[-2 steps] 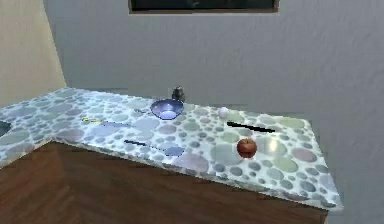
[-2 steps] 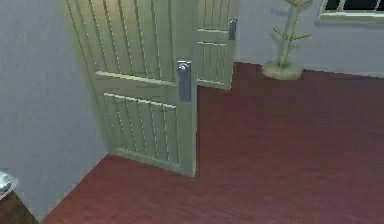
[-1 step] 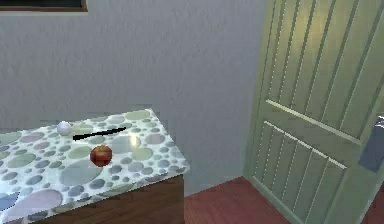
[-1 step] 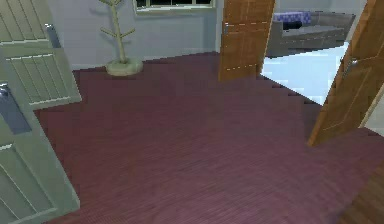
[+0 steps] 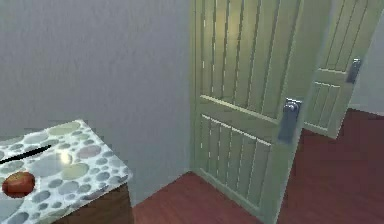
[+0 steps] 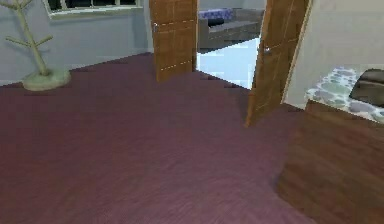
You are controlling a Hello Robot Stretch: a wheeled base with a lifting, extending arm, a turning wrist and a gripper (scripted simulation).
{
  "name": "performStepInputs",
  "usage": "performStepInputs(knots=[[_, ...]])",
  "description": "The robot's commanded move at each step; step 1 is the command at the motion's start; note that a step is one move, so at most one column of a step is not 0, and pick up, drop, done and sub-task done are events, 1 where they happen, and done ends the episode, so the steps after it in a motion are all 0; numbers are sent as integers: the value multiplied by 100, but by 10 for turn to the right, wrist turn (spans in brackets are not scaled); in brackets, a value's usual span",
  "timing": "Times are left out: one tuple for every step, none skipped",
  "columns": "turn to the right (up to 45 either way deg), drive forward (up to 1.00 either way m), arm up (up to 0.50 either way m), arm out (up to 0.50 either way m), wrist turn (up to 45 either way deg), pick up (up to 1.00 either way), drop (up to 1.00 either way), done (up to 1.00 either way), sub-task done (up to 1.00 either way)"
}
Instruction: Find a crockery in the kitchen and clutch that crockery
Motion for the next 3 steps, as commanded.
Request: performStepInputs(knots=[[0, 70, 0, 0, 0, 0, 0, 0, 0], [-270, 0, 0, 0, 0, 0, 0, 0, 0], [0, 25, 0, 0, 0, 0, 0, 0, 0]])
